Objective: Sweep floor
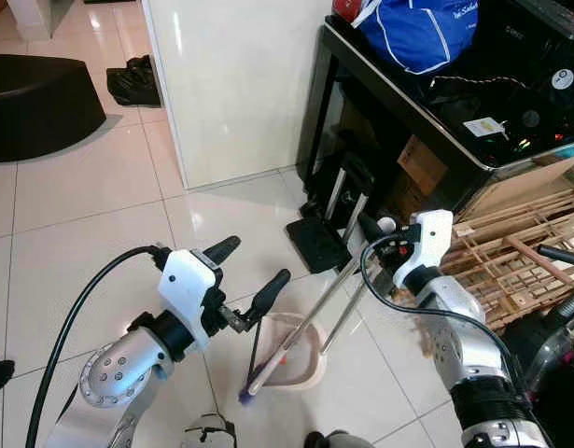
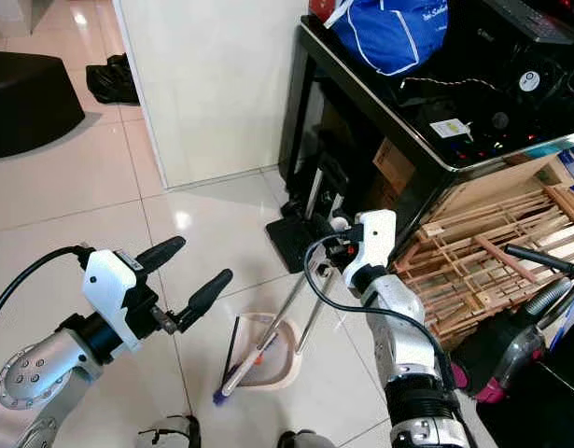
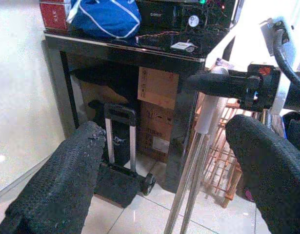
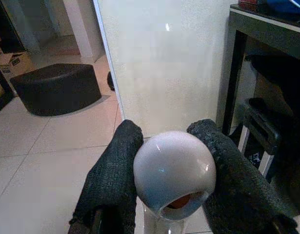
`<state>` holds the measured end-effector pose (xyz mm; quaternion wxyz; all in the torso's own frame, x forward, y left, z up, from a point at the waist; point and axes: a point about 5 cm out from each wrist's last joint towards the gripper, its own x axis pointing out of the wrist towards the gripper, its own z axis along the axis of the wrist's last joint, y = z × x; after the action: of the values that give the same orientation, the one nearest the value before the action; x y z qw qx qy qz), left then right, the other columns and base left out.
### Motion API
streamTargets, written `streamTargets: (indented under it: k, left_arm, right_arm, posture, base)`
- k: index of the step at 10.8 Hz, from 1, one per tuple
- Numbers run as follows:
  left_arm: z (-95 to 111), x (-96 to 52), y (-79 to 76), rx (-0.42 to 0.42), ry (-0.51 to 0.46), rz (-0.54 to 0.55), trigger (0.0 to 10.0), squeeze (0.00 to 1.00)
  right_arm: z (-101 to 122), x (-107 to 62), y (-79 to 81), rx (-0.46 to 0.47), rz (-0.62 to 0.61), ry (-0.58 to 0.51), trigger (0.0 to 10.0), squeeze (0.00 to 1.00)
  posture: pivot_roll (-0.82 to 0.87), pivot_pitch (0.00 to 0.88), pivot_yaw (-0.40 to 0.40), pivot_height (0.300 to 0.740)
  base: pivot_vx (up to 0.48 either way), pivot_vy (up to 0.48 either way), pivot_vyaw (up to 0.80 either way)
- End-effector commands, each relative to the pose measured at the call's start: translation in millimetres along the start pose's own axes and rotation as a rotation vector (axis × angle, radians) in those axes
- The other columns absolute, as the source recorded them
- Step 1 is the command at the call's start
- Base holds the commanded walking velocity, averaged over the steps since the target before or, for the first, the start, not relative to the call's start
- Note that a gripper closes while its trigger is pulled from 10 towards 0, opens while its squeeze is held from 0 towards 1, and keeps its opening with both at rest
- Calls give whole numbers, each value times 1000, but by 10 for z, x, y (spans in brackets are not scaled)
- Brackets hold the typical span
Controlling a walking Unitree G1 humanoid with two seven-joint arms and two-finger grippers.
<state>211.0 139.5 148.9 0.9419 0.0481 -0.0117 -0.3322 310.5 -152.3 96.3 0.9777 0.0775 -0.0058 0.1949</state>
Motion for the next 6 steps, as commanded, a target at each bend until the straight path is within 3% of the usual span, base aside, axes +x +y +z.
streamTargets:
  k: [1,2,3,4,5,6]
  left_arm:
    - [-8,11,-5,26,1,-11,10000,0]
    - [1,11,2,29,-6,0,10000,0]
    - [48,13,24,41,-20,28,10000,369]
    - [130,26,59,49,-44,54,10000,1000]
    - [161,37,71,60,-51,57,10000,1000]
    - [288,133,193,155,-55,127,10000,1000]
  right_arm:
    - [46,18,99,3,39,4,0,0]
    - [83,42,151,1,55,5,0,0]
    - [149,75,221,1,84,1,0,0]
    - [225,110,303,-2,119,2,0,0]
    - [247,115,325,-1,126,4,0,0]
    - [330,148,404,3,147,7,0,0]
  posture:
    - [212,118,-95,740]
    - [210,117,-96,740]
    - [207,116,-98,740]
    - [204,116,-101,740]
    - [203,115,-102,740]
    - [199,114,-107,740]
  base:
    - [0,0,0]
    - [0,0,0]
    - [0,0,0]
    - [0,0,0]
    - [0,0,0]
    - [0,0,0]
